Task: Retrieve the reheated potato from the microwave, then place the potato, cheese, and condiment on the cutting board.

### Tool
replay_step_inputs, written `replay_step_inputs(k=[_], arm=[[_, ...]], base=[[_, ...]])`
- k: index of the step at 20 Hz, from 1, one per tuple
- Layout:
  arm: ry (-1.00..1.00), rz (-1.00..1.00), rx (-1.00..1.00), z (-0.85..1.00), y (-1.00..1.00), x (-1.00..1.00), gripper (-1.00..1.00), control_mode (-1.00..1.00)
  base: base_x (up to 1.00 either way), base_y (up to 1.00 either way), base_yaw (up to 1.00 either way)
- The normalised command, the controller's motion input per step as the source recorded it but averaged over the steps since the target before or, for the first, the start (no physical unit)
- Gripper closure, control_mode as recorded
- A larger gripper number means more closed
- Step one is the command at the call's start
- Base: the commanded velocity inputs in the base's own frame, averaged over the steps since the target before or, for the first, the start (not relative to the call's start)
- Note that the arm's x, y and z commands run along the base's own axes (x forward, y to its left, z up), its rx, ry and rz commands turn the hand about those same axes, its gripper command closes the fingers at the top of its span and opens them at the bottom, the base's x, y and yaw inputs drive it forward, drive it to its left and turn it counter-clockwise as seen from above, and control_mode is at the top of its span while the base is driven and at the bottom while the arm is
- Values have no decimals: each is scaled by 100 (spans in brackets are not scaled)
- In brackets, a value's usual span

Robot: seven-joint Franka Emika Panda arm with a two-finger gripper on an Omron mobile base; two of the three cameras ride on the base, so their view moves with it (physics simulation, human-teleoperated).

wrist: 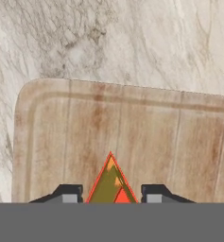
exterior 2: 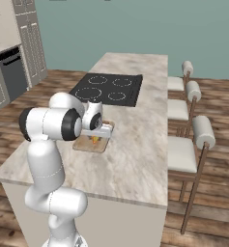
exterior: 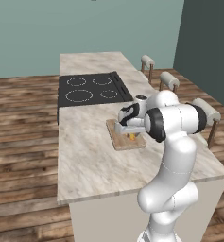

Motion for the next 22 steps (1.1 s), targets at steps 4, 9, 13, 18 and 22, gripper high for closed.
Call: replay_step_inputs(k=[4,9,13,18,22], arm=[[0,0,0,1,0,0,-100,-100],[6,0,0,9,2,0,-100,-100],[2,0,0,24,5,0,-100,-100],[1,0,0,30,3,0,-100,-100],[1,0,0,28,0,-8,-100,-100]], base=[[0,0,0],[0,0,0],[0,0,0],[0,0,0],[0,0,0]])
